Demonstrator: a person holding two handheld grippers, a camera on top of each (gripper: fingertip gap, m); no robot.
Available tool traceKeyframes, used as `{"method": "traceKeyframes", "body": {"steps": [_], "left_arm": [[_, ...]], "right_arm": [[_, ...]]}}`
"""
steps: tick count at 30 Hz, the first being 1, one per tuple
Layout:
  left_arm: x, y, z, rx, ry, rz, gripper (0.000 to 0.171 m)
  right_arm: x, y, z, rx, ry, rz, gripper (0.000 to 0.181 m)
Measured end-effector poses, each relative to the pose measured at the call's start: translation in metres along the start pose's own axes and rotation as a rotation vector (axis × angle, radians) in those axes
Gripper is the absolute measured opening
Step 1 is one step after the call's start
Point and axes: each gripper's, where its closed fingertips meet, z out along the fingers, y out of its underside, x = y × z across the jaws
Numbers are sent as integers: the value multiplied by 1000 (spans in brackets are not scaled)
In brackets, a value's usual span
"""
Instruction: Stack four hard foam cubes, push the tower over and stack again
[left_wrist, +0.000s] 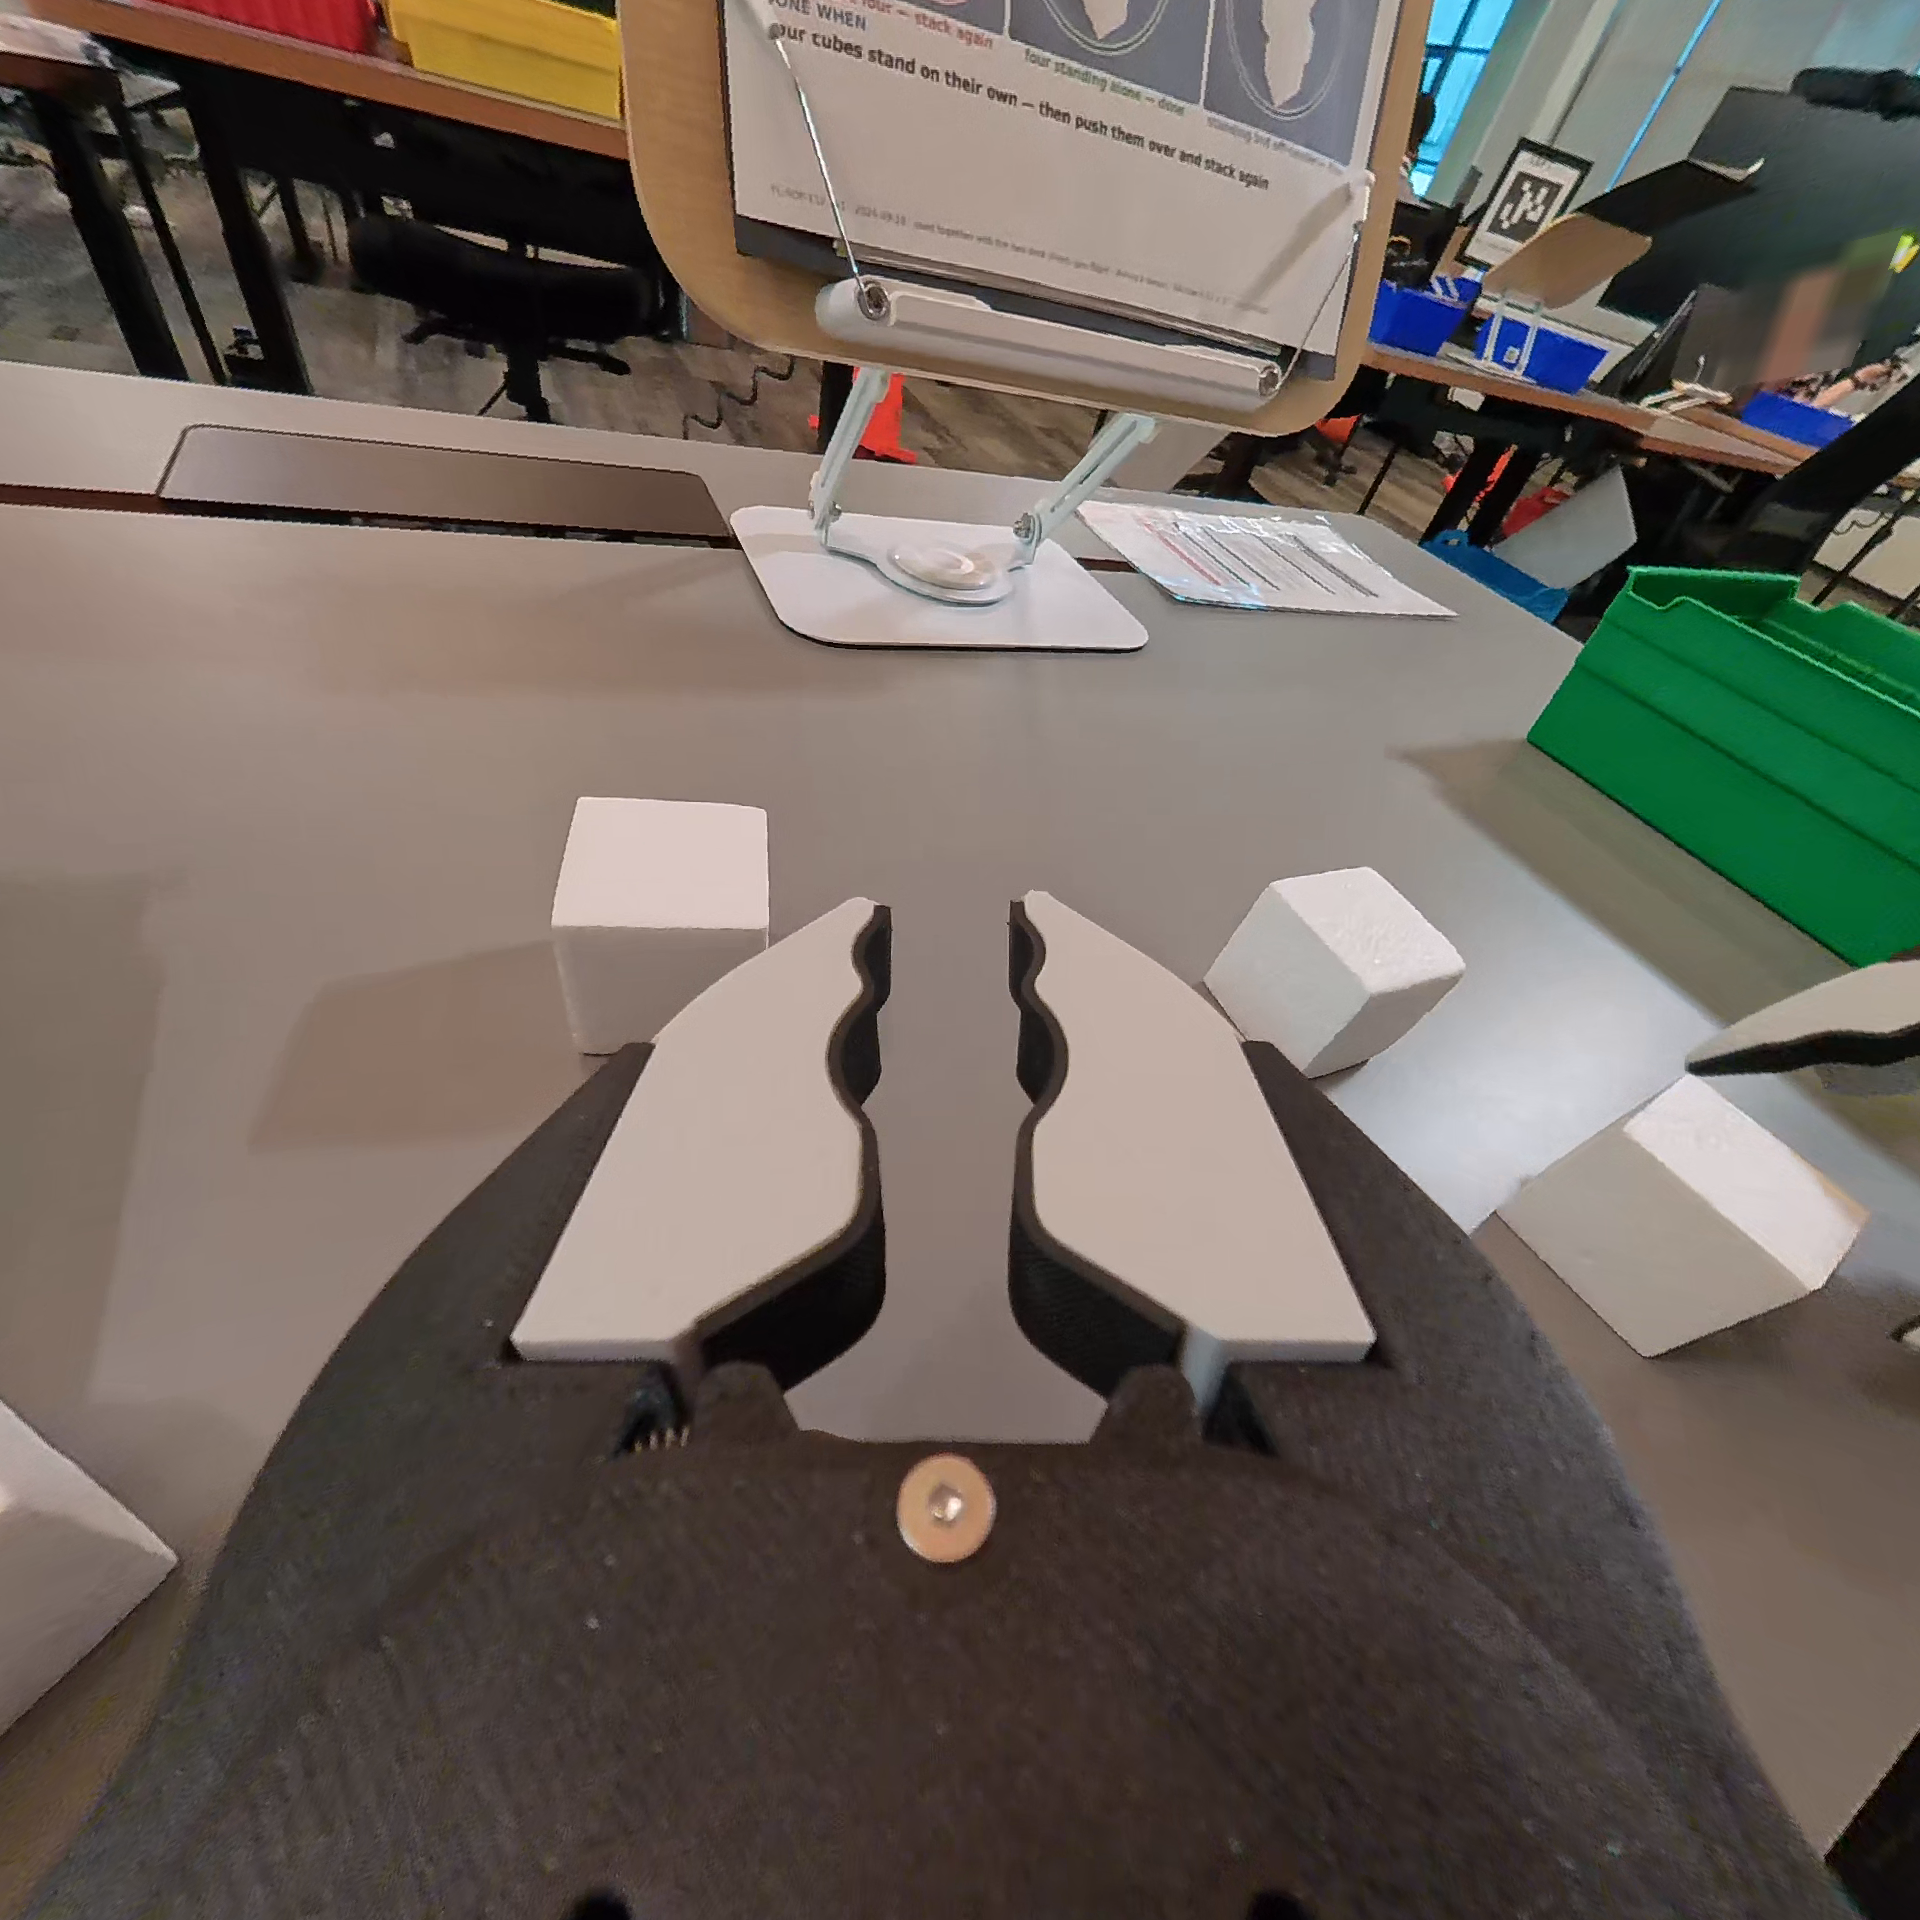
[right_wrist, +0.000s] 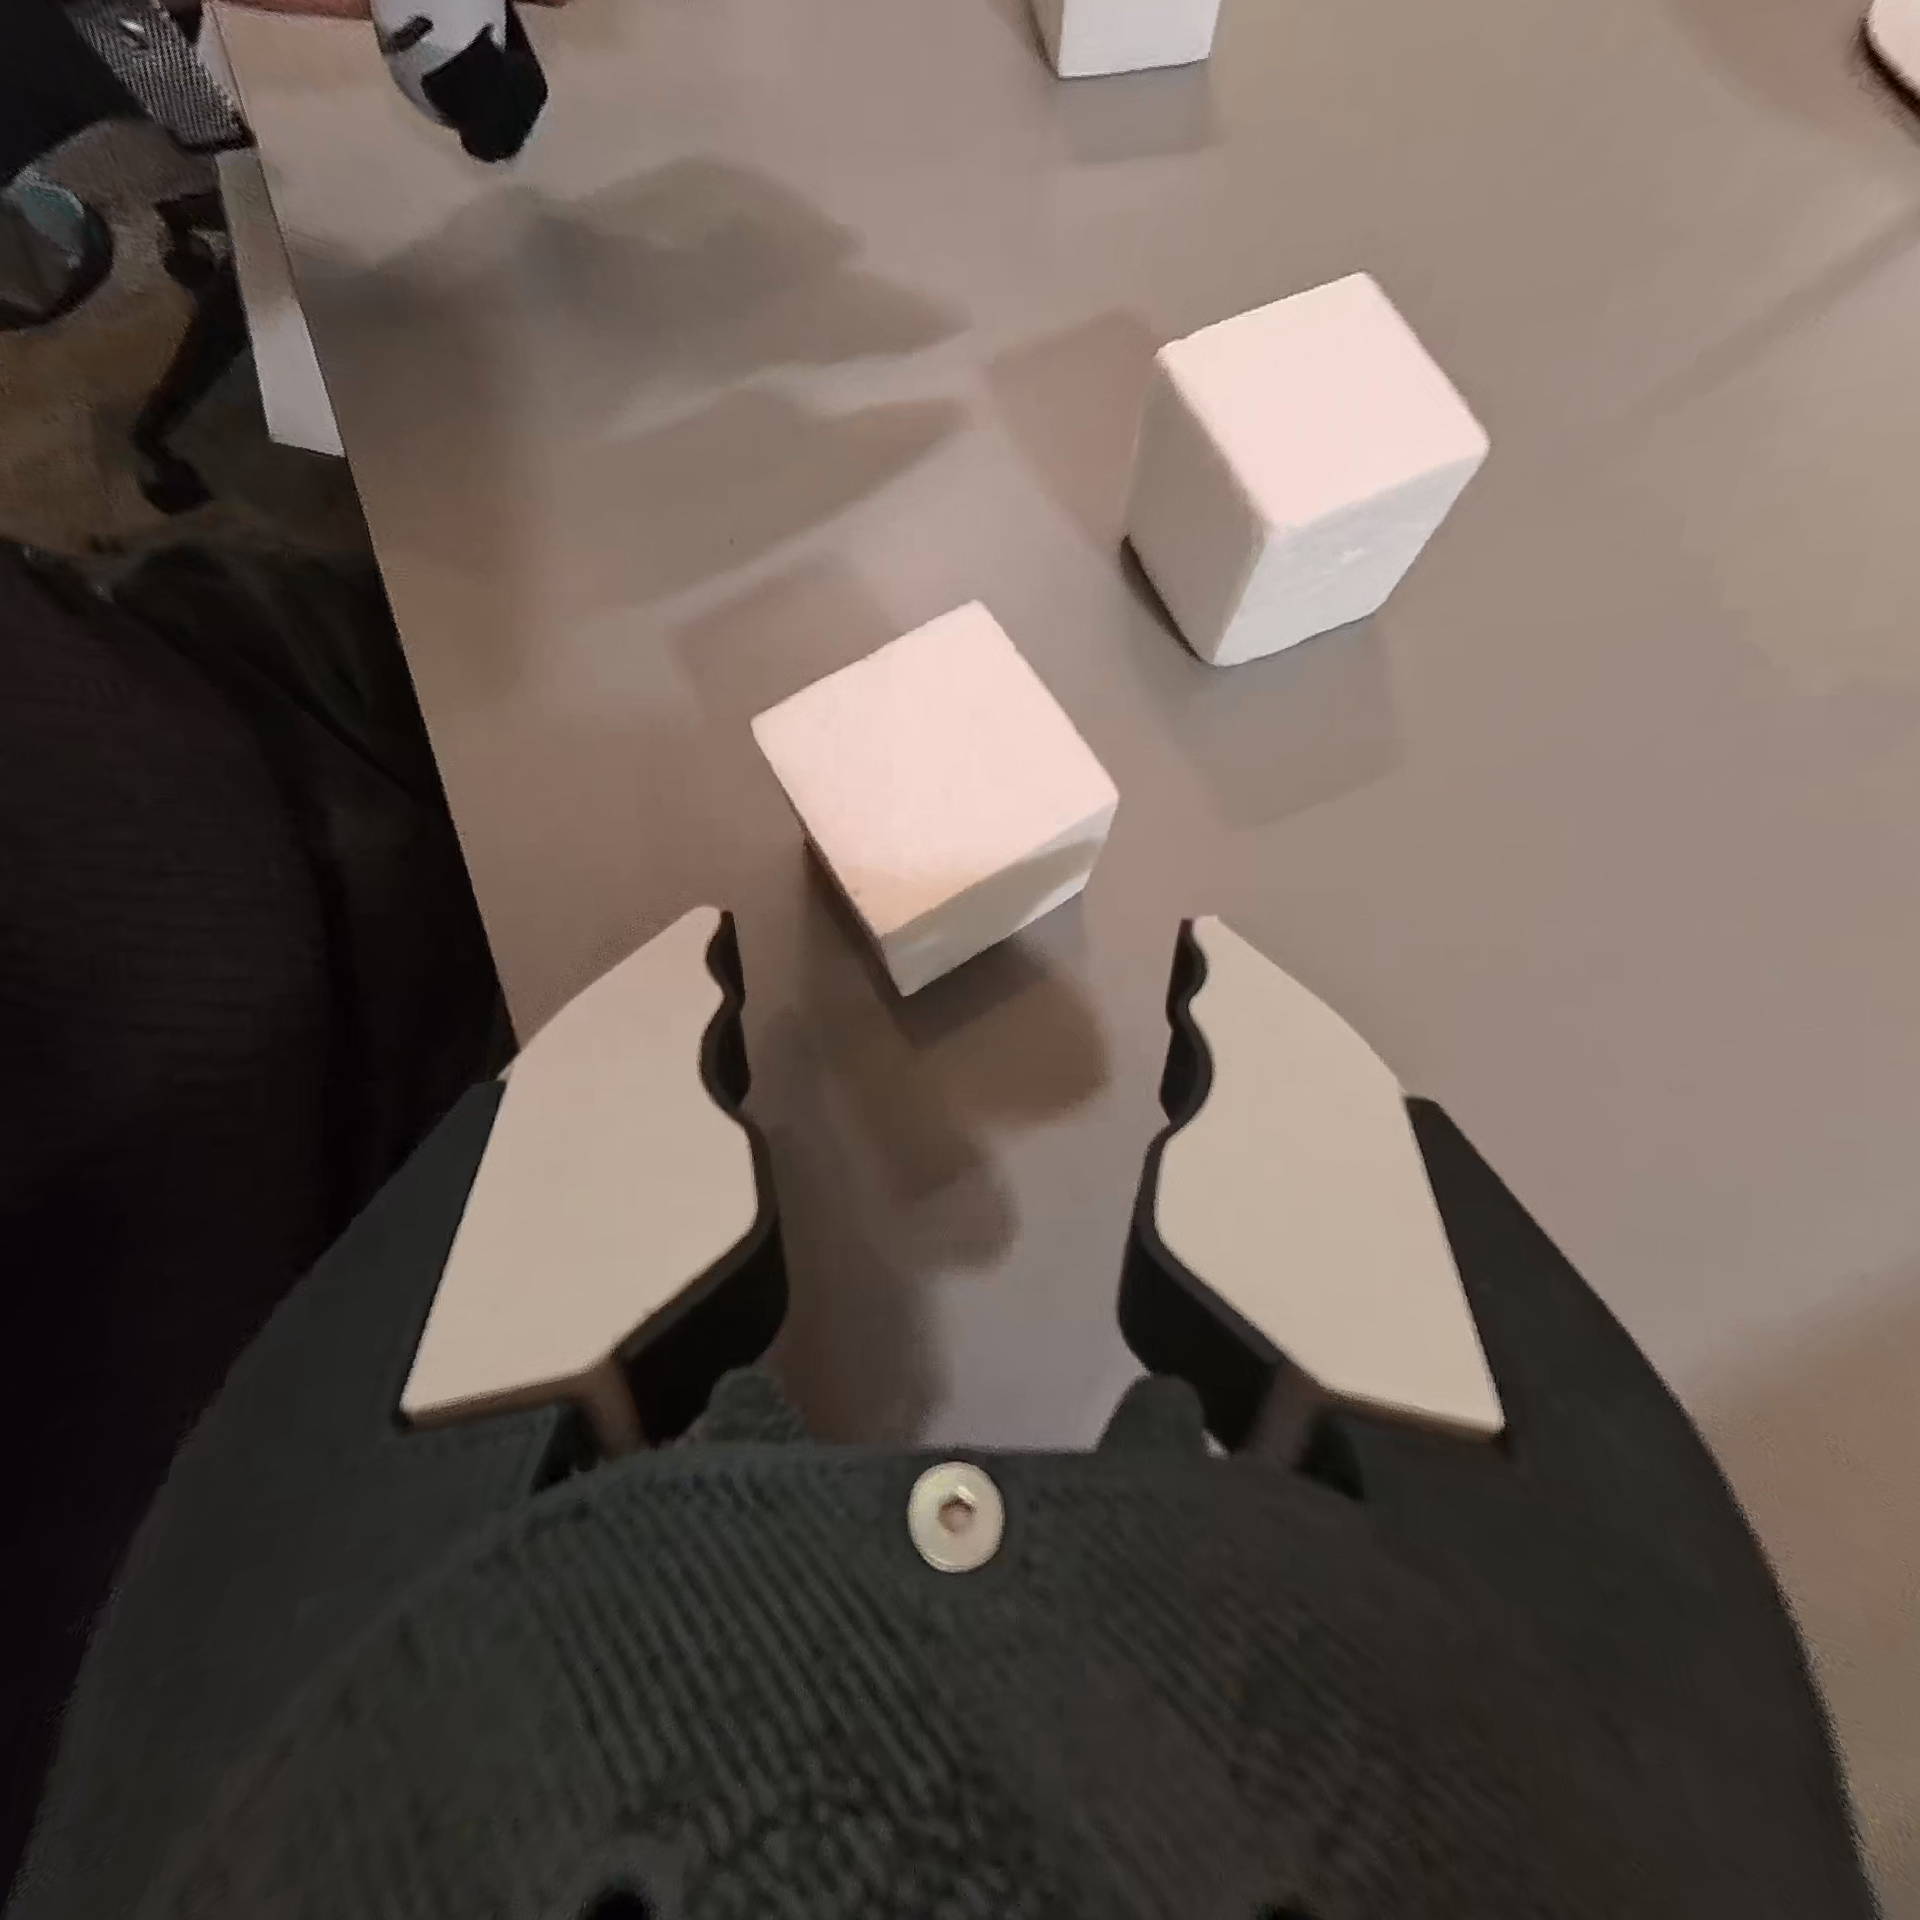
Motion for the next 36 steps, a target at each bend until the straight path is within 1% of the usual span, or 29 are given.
{"method": "traceKeyframes", "body": {"steps": [3, 7, 8, 10, 11, 13, 18, 20, 22, 25, 28, 32, 35, 36], "left_arm": [[-1, 0, 0, -2, 2, -19, 22], [-2, 2, 1, -10, 8, -47, 22], [-2, 2, 1, -10, 9, -50, 22], [-2, 1, 0, -7, 3, -40, 22], [-2, 0, 0, -4, -3, -24, 22], [-1, 0, 0, 0, -16, 22, 22], [5, 1, 0, -3, -17, 87, 21], [5, 0, 0, -2, -15, 80, 21], [3, 0, 0, -1, -16, 67, 21], [2, 0, 0, -1, -12, 41, 21], [2, 0, 0, -3, -8, 30, 21], [3, 1, 0, -4, -7, 37, 21], [3, 1, 0, -4, -8, 39, 21], [3, 1, 0, -4, -8, 39, 21]], "right_arm": [[-3, 1, 6, 4, -18, -35, 79], [6, 6, 13, -5, 72, -149, 78], [4, 8, 15, -20, 60, -152, 77], [-7, 12, 16, -40, -13, -126, 72], [-14, 12, 16, -33, -59, -110, 69], [-22, 9, 15, -26, -104, -93, 67], [-36, -6, 7, 58, -193, -66, 59], [-29, -6, 6, 60, -153, -67, 61], [-16, -7, 6, 67, -76, -77, 66], [-7, -15, 5, 130, -9, -133, 68], [-9, -20, 7, 180, 5, -186, 63], [-13, -14, 15, 139, -29, -196, 60], [-12, -11, 17, 121, -12, -220, 51], [-12, -12, 16, 127, -10, -225, 51]]}}
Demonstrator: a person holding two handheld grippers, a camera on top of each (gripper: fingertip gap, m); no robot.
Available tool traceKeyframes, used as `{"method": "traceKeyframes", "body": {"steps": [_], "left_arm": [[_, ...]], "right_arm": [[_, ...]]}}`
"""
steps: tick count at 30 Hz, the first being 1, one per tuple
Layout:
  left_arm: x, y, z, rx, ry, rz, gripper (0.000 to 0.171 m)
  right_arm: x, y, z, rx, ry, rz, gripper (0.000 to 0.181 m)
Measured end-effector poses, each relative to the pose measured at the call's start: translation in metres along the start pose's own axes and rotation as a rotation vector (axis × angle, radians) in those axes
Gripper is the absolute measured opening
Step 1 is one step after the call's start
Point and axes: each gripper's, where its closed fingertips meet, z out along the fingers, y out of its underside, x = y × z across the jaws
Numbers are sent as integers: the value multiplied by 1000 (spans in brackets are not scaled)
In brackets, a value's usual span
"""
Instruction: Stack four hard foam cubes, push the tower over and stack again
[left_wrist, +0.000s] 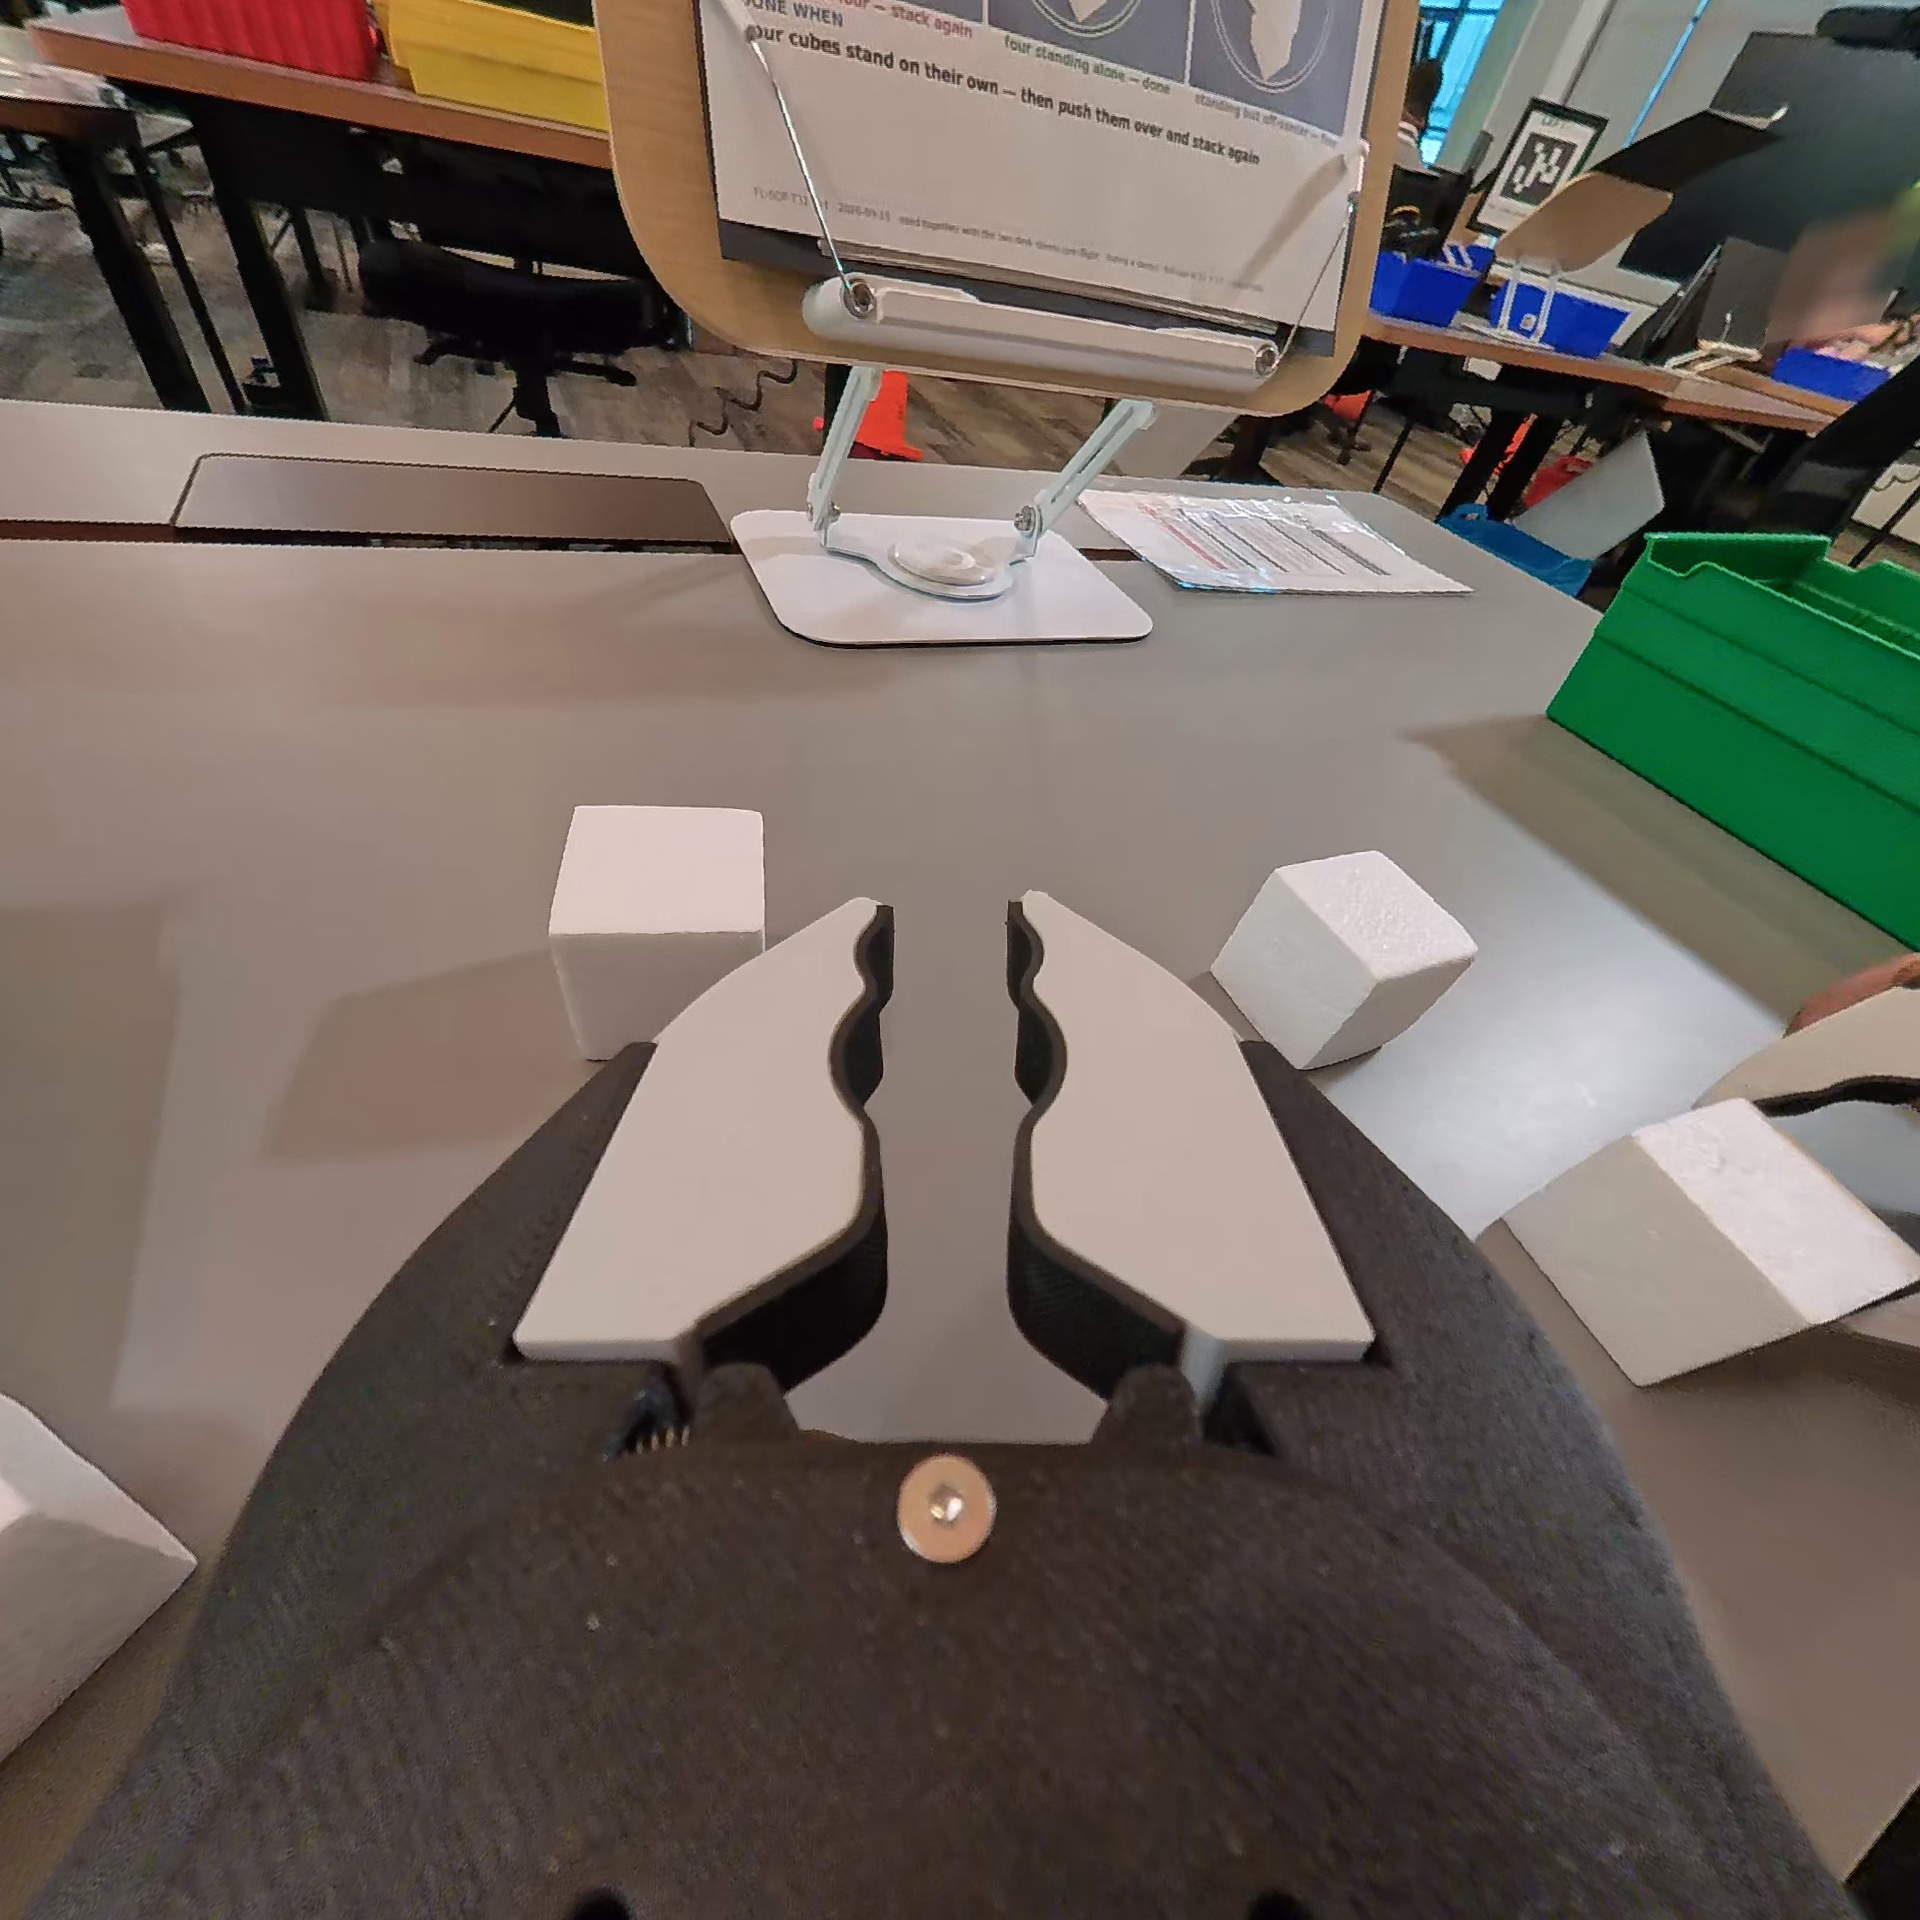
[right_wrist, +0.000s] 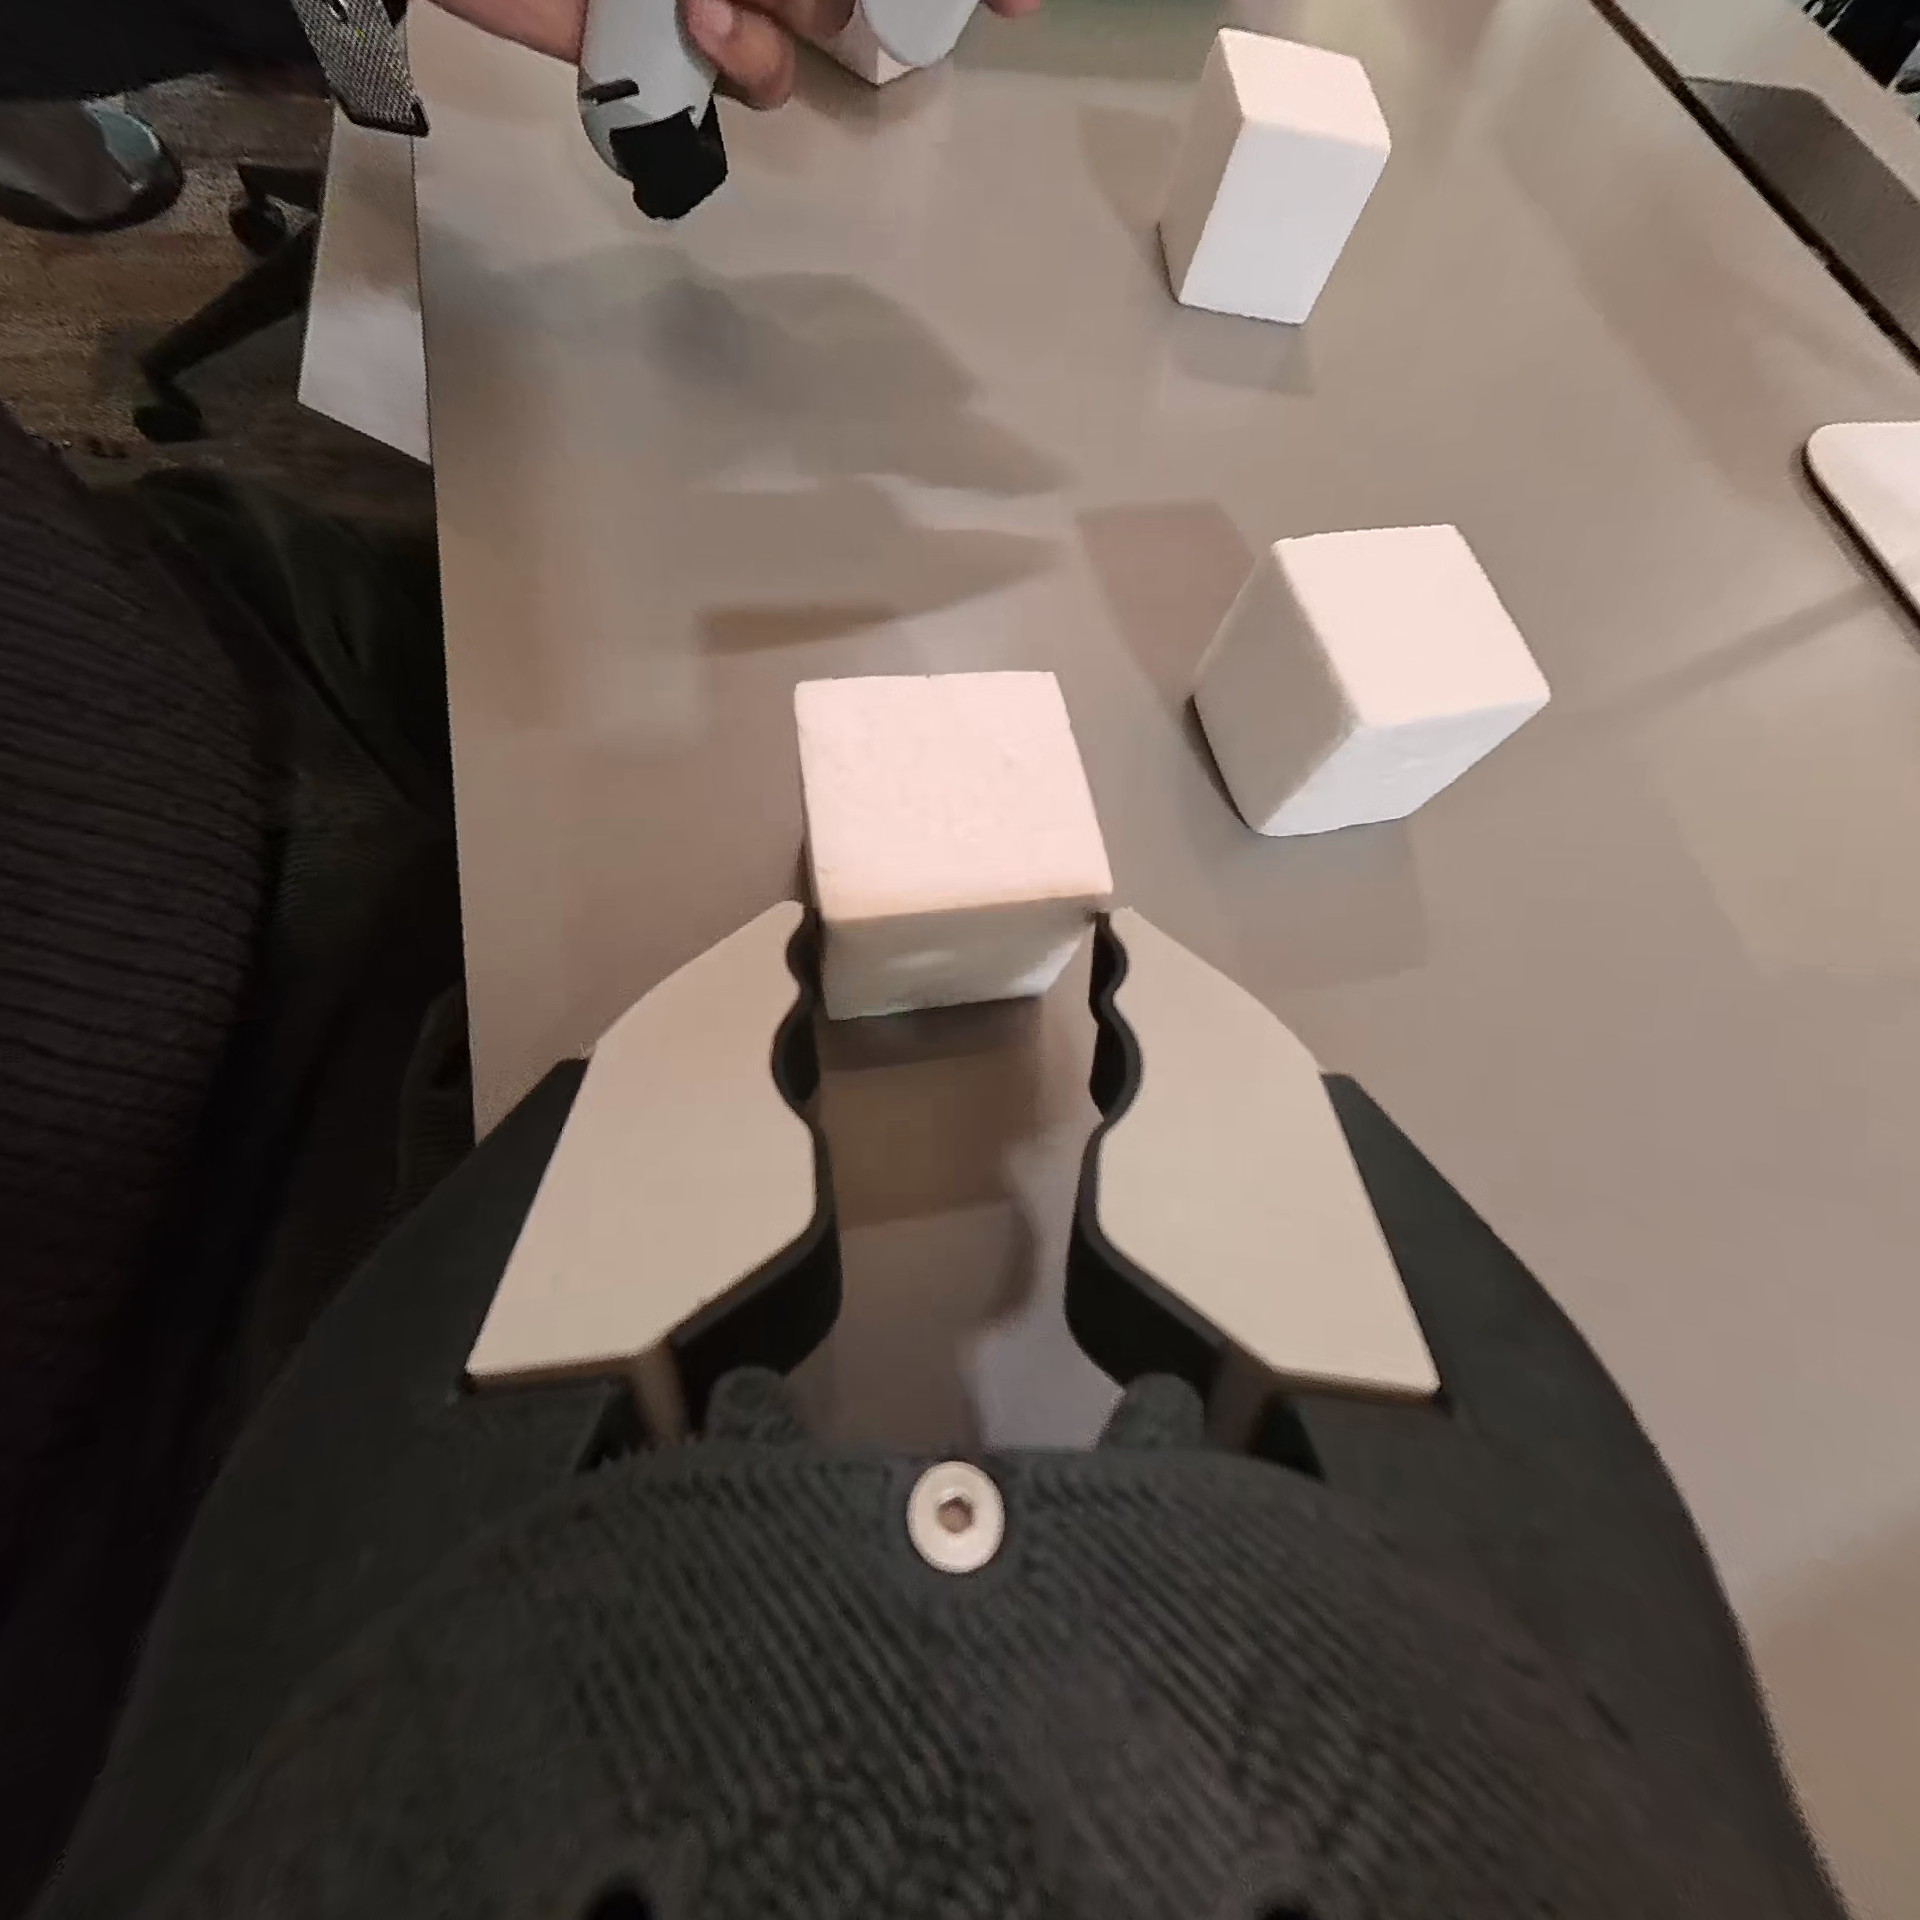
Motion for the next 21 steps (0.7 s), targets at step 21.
{"method": "traceKeyframes", "body": {"steps": [21], "left_arm": [[-1, 0, -1, 3, -12, -6, 21]], "right_arm": [[106, -70, -10, 156, -2, -3, 50]]}}
